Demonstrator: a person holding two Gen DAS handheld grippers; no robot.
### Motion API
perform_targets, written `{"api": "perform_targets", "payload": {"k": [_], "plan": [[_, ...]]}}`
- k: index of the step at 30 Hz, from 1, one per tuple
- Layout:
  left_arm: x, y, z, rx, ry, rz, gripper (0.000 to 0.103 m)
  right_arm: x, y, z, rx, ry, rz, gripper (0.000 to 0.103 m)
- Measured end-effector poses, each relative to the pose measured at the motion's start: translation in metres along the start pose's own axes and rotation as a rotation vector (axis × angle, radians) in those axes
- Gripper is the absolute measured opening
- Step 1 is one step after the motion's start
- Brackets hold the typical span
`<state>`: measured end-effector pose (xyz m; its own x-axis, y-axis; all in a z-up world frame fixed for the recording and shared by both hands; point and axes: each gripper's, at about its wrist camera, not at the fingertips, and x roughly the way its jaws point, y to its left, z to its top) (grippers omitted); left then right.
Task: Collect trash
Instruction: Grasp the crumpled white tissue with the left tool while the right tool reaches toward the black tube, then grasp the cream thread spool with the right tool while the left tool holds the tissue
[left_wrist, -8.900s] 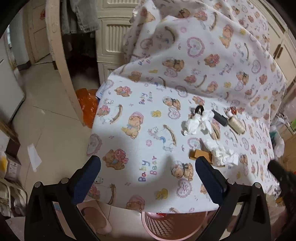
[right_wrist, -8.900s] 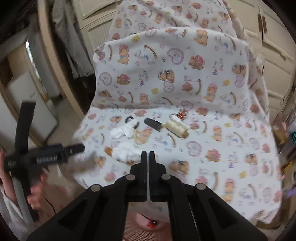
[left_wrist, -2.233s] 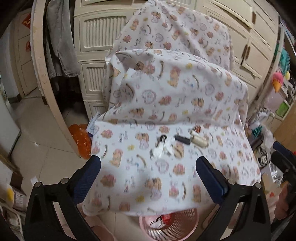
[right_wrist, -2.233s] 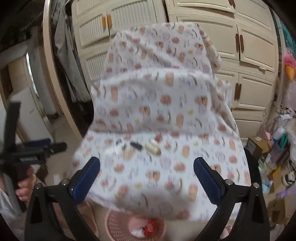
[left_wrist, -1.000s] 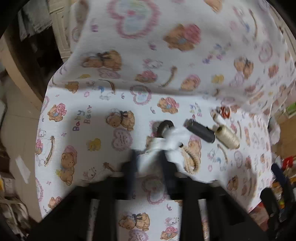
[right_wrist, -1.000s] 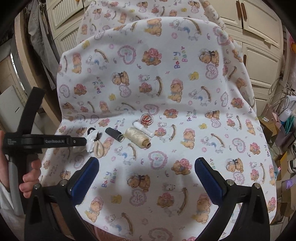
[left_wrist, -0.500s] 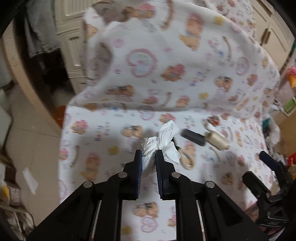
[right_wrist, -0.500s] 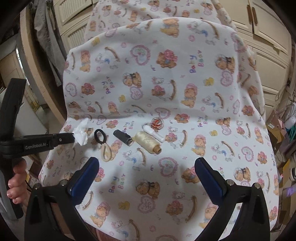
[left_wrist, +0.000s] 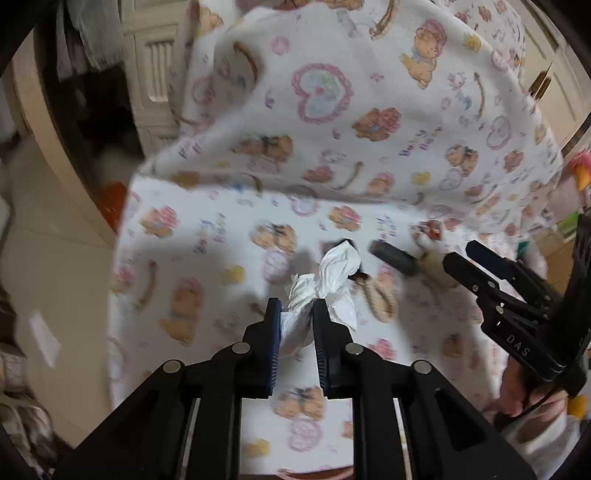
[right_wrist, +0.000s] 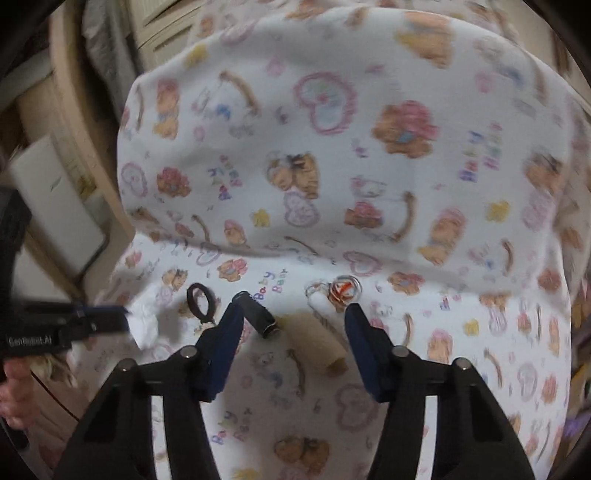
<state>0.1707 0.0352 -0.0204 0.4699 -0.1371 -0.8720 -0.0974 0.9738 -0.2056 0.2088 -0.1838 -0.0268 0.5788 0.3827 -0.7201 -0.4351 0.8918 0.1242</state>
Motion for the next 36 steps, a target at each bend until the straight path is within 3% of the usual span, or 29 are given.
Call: {"api": "perform_targets", "payload": {"k": [4, 7, 10, 13, 19, 22, 24, 28, 36], "plan": [[0.004, 0.001, 0.003, -0.004, 0.01, -0.007, 0.016, 0.017, -0.003, -0.009, -0.003, 0.065, -0.005, 0.038], [0.005, 0.002, 0.002, 0.005, 0.003, 0.044, 0.016, 0.023, -0.006, -0.014, 0.01, 0.072, -0.032, 0.036], [0.006, 0.004, 0.002, -0.006, 0.015, 0.034, 0.016, 0.025, -0.02, -0.017, 0.111, 0.073, 0.008, 0.035], [0.007, 0.0, 0.002, 0.009, 0.011, 0.041, 0.016, 0.027, -0.022, -0.02, 0.111, 0.085, -0.027, 0.021], [0.004, -0.001, 0.003, 0.01, -0.001, 0.047, 0.016, 0.007, -0.014, -0.025, 0.133, 0.068, 0.004, 0.021], [0.007, -0.001, 0.004, 0.009, 0.003, 0.065, 0.016, 0.001, -0.005, -0.036, 0.127, 0.114, 0.018, 0.021], [0.009, 0.0, 0.004, -0.003, 0.015, 0.056, 0.016, 0.001, 0.008, -0.044, 0.068, 0.155, 0.021, 0.022], [0.008, -0.004, 0.004, 0.007, 0.005, 0.057, 0.016, -0.006, 0.027, -0.049, -0.031, 0.119, 0.001, 0.025], [0.012, -0.005, 0.004, 0.015, 0.014, 0.063, 0.016, 0.005, 0.021, -0.04, 0.046, 0.1, -0.004, 0.021]]}}
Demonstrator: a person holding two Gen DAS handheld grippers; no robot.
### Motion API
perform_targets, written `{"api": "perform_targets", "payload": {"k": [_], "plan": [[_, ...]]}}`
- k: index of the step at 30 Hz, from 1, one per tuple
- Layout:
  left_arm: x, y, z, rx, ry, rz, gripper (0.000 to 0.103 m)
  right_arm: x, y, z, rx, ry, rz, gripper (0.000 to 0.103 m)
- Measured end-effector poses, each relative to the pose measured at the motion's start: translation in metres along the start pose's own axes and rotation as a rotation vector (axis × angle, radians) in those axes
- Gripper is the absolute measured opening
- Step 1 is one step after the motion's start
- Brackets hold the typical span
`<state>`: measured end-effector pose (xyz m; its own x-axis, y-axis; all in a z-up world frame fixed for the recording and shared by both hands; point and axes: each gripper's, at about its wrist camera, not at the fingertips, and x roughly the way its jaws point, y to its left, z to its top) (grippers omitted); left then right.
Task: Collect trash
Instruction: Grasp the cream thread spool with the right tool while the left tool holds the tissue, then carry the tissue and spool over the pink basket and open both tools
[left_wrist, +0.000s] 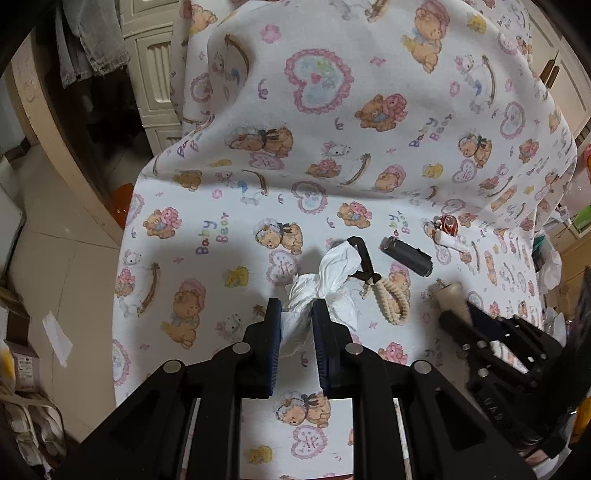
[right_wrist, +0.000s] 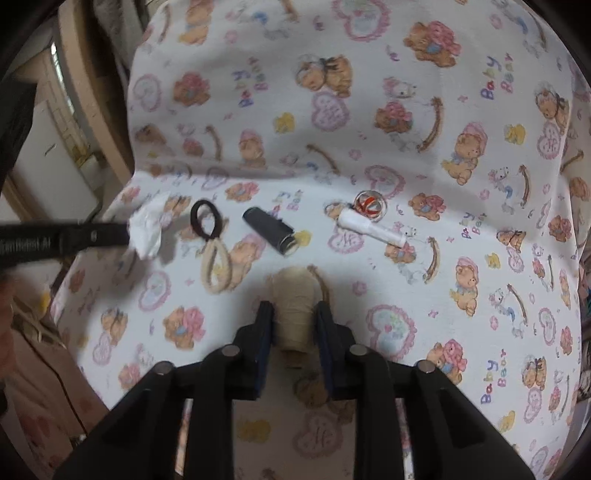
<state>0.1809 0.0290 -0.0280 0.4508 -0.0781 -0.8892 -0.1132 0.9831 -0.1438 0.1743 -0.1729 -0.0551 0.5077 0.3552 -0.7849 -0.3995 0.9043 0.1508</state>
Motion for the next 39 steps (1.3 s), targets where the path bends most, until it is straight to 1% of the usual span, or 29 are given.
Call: {"api": "perform_targets", "payload": {"k": [4, 7, 9, 12, 14, 16, 17, 20, 21, 23, 24, 26, 27, 30, 33, 36, 38, 39], "plan": [[-0.012, -0.003, -0.002, 0.006, -0.024, -0.01, 0.016, -0.021, -0.001, 0.003, 0.02, -0.043, 0.0, 0.021], [-0.024, -0.005, -0.013, 0.007, -0.04, -0.008, 0.016, -0.049, -0.003, 0.001, 0.038, -0.087, 0.016, 0.021], [-0.034, -0.009, -0.022, 0.018, -0.057, -0.004, 0.016, -0.067, -0.003, -0.003, 0.059, -0.114, 0.021, 0.021], [-0.049, -0.017, -0.031, 0.053, -0.1, 0.013, 0.016, -0.095, 0.0, -0.011, 0.073, -0.179, 0.039, 0.021], [-0.059, -0.018, -0.039, 0.057, -0.131, 0.033, 0.016, -0.108, 0.002, -0.018, 0.085, -0.2, 0.031, 0.021], [-0.065, -0.019, -0.046, 0.053, -0.136, 0.026, 0.016, -0.119, 0.005, -0.028, 0.094, -0.213, 0.033, 0.021], [-0.068, -0.022, -0.048, 0.061, -0.138, 0.035, 0.016, -0.125, 0.009, -0.033, 0.09, -0.22, 0.029, 0.021], [-0.081, -0.033, -0.053, 0.109, -0.168, 0.109, 0.015, -0.142, 0.02, -0.042, 0.06, -0.255, -0.01, 0.021], [-0.088, -0.035, -0.055, 0.106, -0.175, 0.097, 0.015, -0.15, 0.022, -0.046, 0.057, -0.273, -0.007, 0.021], [-0.105, -0.035, -0.061, 0.096, -0.189, 0.049, 0.015, -0.169, 0.026, -0.053, 0.066, -0.305, 0.033, 0.021], [-0.115, -0.035, -0.065, 0.094, -0.201, 0.041, 0.015, -0.178, 0.03, -0.057, 0.072, -0.318, 0.04, 0.021], [-0.127, -0.036, -0.073, 0.089, -0.207, 0.058, 0.015, -0.191, 0.038, -0.064, 0.078, -0.333, 0.045, 0.021], [-0.13, -0.036, -0.077, 0.083, -0.202, 0.054, 0.015, -0.195, 0.042, -0.068, 0.077, -0.33, 0.048, 0.021], [-0.129, -0.03, -0.094, 0.054, -0.174, -0.013, 0.015, -0.201, 0.055, -0.085, 0.065, -0.312, 0.032, 0.021], [-0.109, -0.026, -0.113, 0.037, -0.12, -0.018, 0.015, -0.194, 0.061, -0.103, 0.066, -0.27, 0.034, 0.021], [-0.077, -0.014, -0.131, -0.008, -0.028, -0.062, 0.015, -0.169, 0.062, -0.12, 0.082, -0.179, 0.046, 0.021], [-0.06, -0.009, -0.138, -0.014, 0.04, -0.076, 0.015, -0.149, 0.06, -0.129, 0.091, -0.111, 0.052, 0.021], [-0.056, -0.009, -0.141, -0.012, 0.053, -0.084, 0.015, -0.138, 0.06, -0.133, 0.091, -0.075, 0.052, 0.021]]}}
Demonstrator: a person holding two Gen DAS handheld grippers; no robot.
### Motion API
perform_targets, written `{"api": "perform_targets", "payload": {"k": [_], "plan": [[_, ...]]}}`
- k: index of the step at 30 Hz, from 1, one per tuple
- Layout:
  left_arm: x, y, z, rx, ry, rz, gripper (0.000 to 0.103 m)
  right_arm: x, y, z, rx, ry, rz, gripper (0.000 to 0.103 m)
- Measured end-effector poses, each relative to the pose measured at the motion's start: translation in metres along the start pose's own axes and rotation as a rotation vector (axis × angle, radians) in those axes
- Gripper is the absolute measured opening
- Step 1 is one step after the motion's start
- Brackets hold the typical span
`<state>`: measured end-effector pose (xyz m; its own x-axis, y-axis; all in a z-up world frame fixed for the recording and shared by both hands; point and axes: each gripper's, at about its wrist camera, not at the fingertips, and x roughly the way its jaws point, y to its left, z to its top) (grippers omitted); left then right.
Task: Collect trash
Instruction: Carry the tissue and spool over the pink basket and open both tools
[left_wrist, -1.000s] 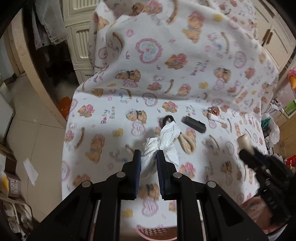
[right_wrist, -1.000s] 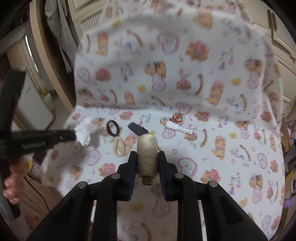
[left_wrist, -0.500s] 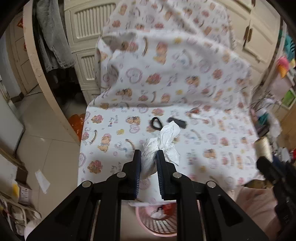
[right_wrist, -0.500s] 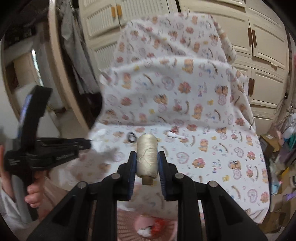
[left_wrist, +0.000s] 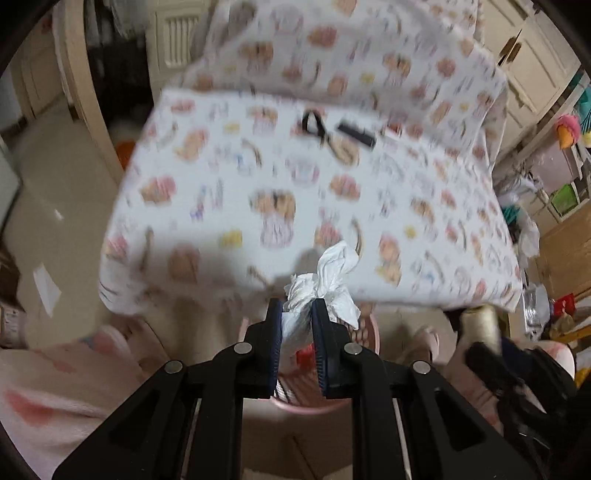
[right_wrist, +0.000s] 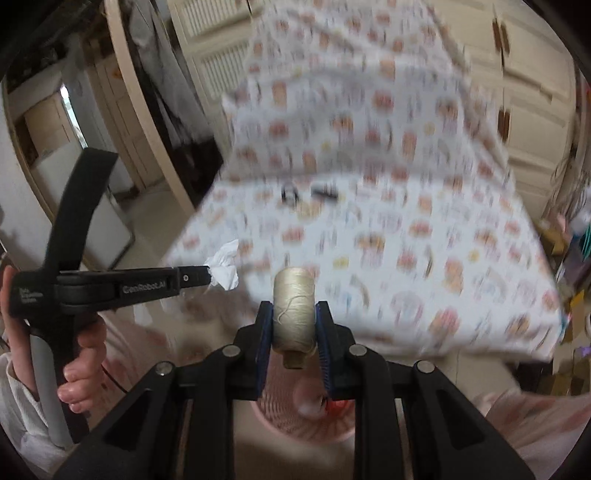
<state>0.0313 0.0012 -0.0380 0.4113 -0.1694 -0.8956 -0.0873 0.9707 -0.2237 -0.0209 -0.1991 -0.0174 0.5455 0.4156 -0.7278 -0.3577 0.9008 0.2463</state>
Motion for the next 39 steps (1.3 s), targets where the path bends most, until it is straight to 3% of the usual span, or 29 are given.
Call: {"api": "perform_targets", "payload": {"k": [4, 7, 11, 15, 25, 28, 30, 34, 38, 39], "plan": [[0.004, -0.004, -0.006, 0.024, 0.028, -0.015, 0.015, 0.03, -0.007, -0.008, 0.014, 0.113, -0.009, 0.021], [0.017, -0.001, -0.01, 0.019, 0.078, 0.008, 0.015, 0.047, -0.014, -0.018, 0.023, 0.168, -0.095, 0.021], [0.043, 0.004, -0.016, -0.009, 0.168, -0.032, 0.015, 0.067, -0.027, -0.031, 0.1, 0.262, -0.021, 0.021], [0.071, 0.002, -0.017, -0.006, 0.217, 0.002, 0.015, 0.09, -0.03, -0.043, 0.066, 0.321, -0.114, 0.021], [0.118, -0.006, -0.044, 0.041, 0.332, 0.06, 0.015, 0.15, -0.063, -0.078, 0.207, 0.518, -0.087, 0.021], [0.13, -0.006, -0.054, 0.035, 0.395, 0.037, 0.015, 0.163, -0.069, -0.09, 0.249, 0.564, -0.088, 0.021], [0.131, -0.01, -0.055, 0.04, 0.407, 0.016, 0.015, 0.17, -0.072, -0.097, 0.273, 0.595, -0.084, 0.021], [0.137, -0.01, -0.06, 0.055, 0.412, 0.063, 0.015, 0.184, -0.075, -0.109, 0.304, 0.637, -0.081, 0.021], [0.145, -0.003, -0.063, 0.015, 0.45, 0.052, 0.024, 0.19, -0.074, -0.112, 0.307, 0.652, -0.083, 0.022], [0.146, -0.002, -0.064, 0.016, 0.453, 0.059, 0.032, 0.19, -0.073, -0.112, 0.303, 0.654, -0.086, 0.022]]}}
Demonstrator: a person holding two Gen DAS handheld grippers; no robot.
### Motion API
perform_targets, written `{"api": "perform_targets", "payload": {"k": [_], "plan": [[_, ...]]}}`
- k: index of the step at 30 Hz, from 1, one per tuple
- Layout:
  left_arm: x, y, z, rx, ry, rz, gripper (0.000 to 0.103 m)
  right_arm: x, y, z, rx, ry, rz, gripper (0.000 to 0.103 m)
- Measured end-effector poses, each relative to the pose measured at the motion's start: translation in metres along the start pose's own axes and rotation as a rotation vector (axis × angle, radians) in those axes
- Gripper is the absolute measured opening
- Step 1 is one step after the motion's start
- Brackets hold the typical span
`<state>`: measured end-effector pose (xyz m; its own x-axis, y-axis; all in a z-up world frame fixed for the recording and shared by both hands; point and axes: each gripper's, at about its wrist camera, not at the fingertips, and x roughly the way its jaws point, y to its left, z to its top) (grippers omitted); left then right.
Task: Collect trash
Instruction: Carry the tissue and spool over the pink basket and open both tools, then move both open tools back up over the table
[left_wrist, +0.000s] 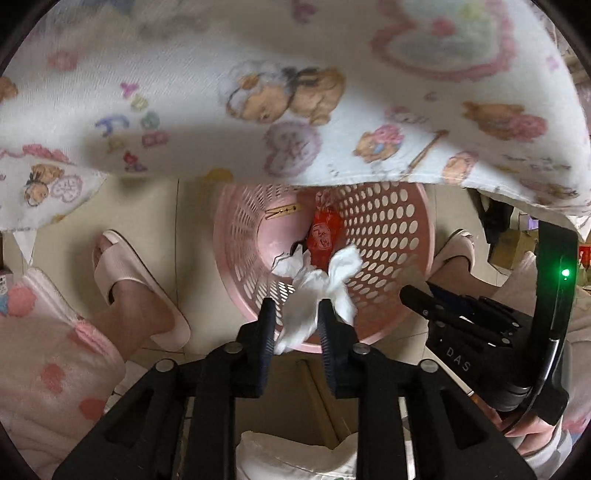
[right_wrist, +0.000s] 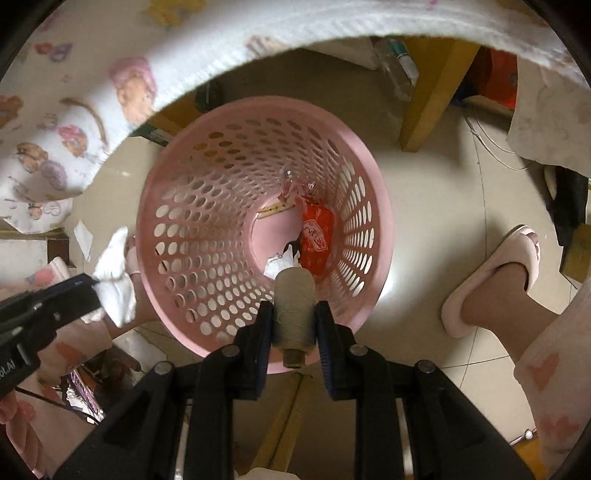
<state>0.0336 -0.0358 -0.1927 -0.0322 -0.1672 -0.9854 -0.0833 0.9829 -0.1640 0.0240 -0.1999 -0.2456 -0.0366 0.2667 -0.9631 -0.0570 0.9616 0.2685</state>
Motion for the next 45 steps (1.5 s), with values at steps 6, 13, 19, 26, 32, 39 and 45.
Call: {"api": "perform_targets", "payload": {"k": [6, 13, 19, 26, 32, 39, 45], "plan": [[-0.006, 0.008, -0.002, -0.028, 0.003, 0.022, 0.061, 0.003, -0.002, 0.0, -0.003, 0.023, 0.019, 0.022], [-0.022, 0.003, -0.006, 0.013, -0.055, 0.073, 0.069, 0.018, -0.002, -0.003, -0.026, 0.056, -0.015, 0.025], [-0.052, -0.005, -0.008, 0.058, -0.176, 0.091, 0.069, 0.011, -0.002, -0.002, -0.024, 0.023, -0.028, 0.036], [-0.109, -0.009, -0.013, 0.103, -0.432, 0.156, 0.075, -0.035, 0.02, -0.004, -0.11, -0.18, -0.14, 0.051], [-0.156, -0.006, -0.026, 0.097, -0.673, 0.139, 0.084, -0.09, 0.045, -0.016, -0.206, -0.397, -0.133, 0.069], [-0.189, -0.004, -0.04, 0.075, -0.856, 0.144, 0.098, -0.139, 0.057, -0.028, -0.256, -0.582, -0.101, 0.082], [-0.193, -0.001, -0.041, 0.047, -0.844, 0.116, 0.098, -0.161, 0.052, -0.029, -0.246, -0.636, -0.069, 0.083]]}}
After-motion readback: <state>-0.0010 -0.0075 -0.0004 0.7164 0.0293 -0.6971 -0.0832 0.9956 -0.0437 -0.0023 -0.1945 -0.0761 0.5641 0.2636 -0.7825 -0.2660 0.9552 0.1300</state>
